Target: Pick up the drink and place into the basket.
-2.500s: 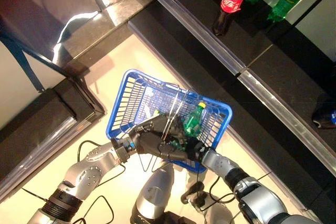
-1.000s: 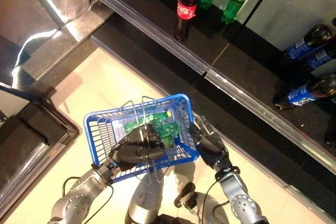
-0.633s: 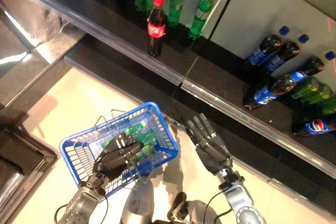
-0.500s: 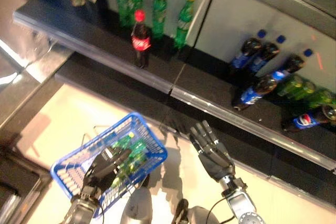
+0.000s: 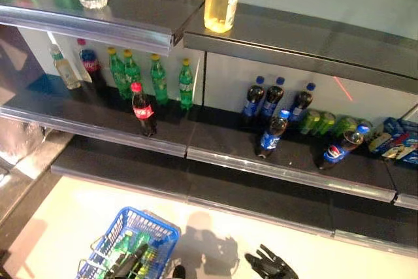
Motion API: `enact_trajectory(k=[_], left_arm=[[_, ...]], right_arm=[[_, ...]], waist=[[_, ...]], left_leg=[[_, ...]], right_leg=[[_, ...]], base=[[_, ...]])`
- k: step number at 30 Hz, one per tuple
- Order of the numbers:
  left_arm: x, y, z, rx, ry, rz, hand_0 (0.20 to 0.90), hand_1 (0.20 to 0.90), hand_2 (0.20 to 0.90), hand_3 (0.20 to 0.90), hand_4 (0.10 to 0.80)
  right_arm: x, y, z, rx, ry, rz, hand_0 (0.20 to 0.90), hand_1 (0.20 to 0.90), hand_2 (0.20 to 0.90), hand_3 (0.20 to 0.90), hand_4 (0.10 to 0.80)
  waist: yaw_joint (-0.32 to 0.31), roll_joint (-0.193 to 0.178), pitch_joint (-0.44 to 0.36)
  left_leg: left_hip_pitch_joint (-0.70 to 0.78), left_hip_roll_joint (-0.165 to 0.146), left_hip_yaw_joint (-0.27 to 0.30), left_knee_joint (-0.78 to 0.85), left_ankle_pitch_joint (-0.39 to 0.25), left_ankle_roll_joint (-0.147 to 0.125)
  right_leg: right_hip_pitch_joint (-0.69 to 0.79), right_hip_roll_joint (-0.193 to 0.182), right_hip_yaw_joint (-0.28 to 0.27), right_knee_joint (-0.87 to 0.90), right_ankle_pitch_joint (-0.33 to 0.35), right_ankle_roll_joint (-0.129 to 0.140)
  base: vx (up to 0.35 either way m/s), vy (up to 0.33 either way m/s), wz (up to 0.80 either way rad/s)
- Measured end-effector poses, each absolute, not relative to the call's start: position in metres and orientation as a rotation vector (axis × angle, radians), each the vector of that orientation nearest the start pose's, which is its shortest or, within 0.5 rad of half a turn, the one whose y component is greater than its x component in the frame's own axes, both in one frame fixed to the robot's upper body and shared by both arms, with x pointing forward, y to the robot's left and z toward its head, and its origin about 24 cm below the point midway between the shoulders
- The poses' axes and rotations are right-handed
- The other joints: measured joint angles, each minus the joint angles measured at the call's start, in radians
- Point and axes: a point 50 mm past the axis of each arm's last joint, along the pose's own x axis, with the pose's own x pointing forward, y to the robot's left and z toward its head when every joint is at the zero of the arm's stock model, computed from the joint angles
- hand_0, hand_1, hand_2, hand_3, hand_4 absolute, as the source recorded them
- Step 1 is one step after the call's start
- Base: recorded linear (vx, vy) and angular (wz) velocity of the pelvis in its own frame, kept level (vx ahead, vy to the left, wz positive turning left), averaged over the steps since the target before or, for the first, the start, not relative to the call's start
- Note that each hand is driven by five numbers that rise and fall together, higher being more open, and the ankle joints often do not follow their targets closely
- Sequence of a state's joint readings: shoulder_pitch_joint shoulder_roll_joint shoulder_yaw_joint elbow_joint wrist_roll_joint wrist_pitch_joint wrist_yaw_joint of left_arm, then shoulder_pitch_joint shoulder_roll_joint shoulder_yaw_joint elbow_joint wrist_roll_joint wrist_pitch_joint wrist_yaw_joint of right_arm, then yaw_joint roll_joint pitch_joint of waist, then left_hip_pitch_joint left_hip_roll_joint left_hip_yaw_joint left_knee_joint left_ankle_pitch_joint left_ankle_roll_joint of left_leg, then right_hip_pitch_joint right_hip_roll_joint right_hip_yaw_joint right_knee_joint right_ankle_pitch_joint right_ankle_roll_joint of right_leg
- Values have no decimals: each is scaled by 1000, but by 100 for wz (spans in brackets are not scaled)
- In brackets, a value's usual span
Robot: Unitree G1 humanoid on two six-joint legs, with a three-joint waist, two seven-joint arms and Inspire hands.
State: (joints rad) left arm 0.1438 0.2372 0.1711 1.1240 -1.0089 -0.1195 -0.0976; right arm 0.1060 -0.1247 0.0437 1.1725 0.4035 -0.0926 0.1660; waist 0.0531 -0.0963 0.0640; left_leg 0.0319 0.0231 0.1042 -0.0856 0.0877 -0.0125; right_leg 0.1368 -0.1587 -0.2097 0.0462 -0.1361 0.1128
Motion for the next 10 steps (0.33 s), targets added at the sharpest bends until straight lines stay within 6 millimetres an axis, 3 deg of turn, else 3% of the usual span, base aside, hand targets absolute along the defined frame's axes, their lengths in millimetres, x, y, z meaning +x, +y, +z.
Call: enact_trajectory(k=[1,4,10], left_arm=[[55,271,-153,-715,834,865,300,300,300,200,100],[46,268,-157,-695,882,889,300,300,300,200,100],[18,248,-167,-560,1093,827,300,300,300,200,100]], right_arm=[[54,-195,-172,205,1196,-185,900,900,900,900,800],[42,-202,-173,122,1235,-232,900,900,900,900,800],[39,-212,-172,-4,1242,-238,900,900,900,900,800]], waist=[[-3,8,-11],[-17,28,-27],[-39,67,-81]], left_leg=[[1,3,0,-1,0,0],[0,6,5,-2,-1,0],[0,10,21,-3,-3,-4]], right_leg=[[-1,2,0,0,1,-2],[-4,2,0,-3,4,-4],[-3,2,0,-18,13,-5]], base=[[-53,-14,-4],[-52,-18,-9],[-24,-5,-5]])
